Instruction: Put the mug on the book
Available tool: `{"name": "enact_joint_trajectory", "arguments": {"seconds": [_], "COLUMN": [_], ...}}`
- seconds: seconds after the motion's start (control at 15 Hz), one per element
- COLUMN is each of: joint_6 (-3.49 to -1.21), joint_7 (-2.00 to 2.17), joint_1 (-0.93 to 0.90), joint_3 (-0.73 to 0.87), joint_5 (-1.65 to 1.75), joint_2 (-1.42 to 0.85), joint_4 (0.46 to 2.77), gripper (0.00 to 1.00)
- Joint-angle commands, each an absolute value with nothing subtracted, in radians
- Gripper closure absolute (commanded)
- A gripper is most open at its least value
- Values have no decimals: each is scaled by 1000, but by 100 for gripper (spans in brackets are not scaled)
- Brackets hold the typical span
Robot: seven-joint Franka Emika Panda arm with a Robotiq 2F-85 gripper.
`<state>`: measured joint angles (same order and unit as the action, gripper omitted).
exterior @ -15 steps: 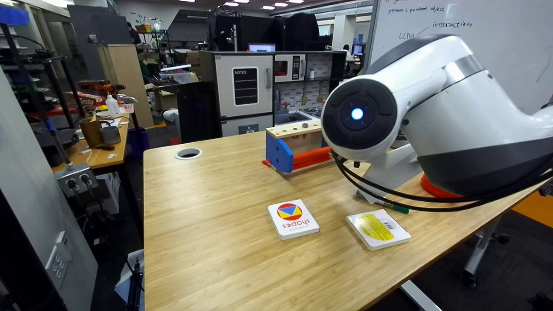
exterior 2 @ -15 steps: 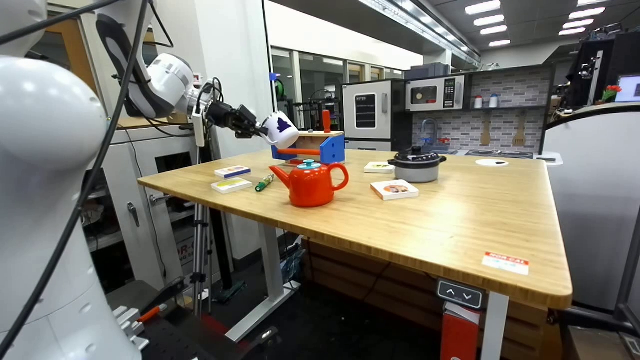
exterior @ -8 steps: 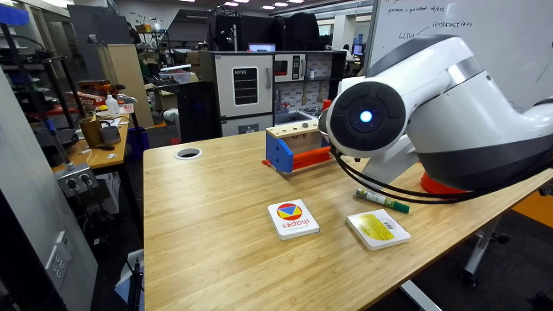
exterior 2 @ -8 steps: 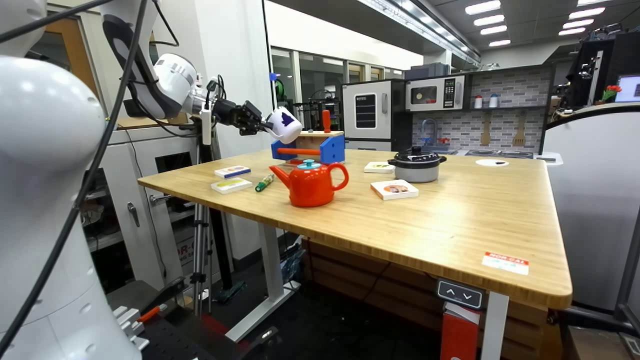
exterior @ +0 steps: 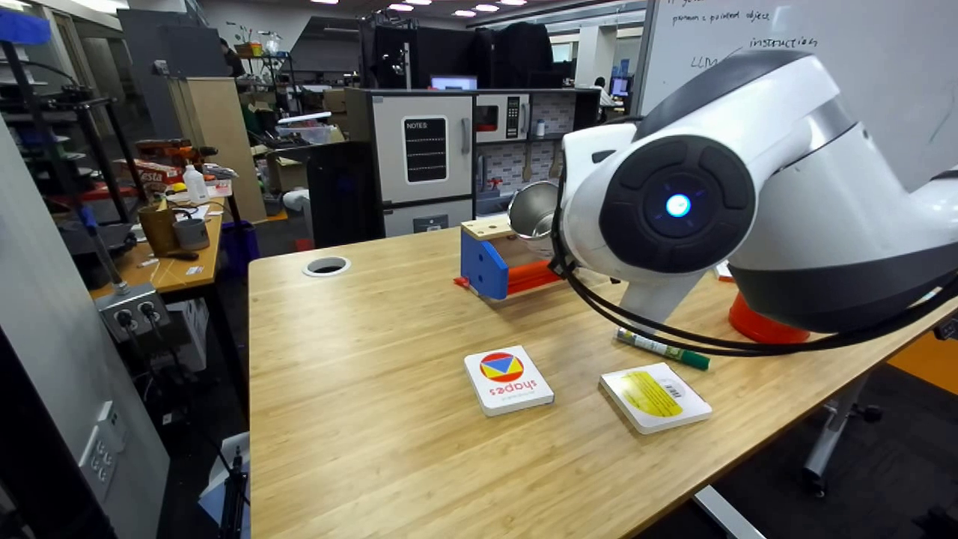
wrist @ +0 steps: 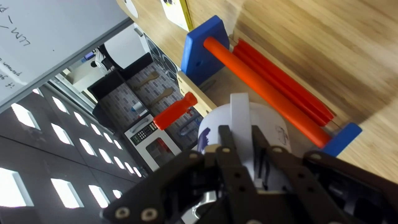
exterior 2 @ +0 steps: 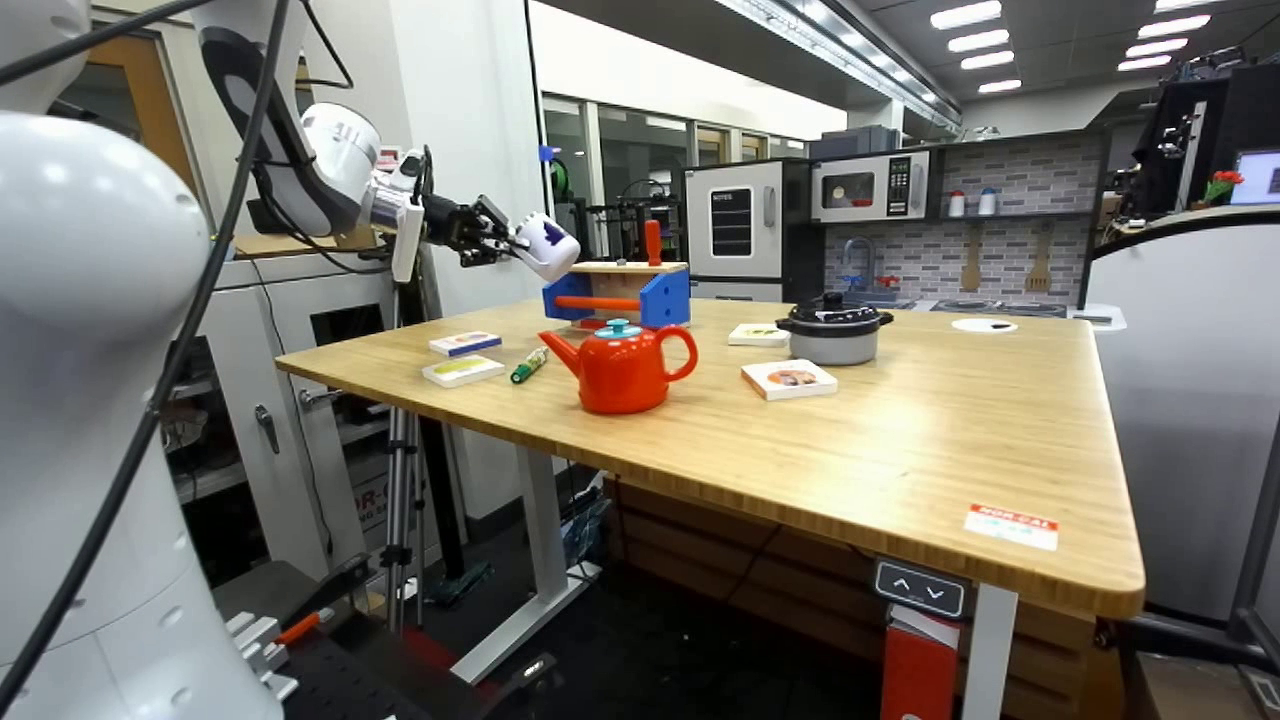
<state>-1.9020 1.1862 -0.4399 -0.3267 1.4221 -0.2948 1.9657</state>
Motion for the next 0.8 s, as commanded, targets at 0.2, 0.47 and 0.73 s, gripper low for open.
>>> {"name": "enact_joint_trajectory", "arguments": {"seconds": [0.2, 0.47, 0.73], "joint_6": [-2049, -2182, -2296], "joint_7": [1093, 1051, 1069], "joint_1": [-420, -410, -394], "joint_3": [-341, -344, -344], "joint_5": [1520, 1641, 1710], "joint_2": [-244, -196, -148], "joint_4": [2019, 2061, 2100], "gripper": [96, 96, 96]}}
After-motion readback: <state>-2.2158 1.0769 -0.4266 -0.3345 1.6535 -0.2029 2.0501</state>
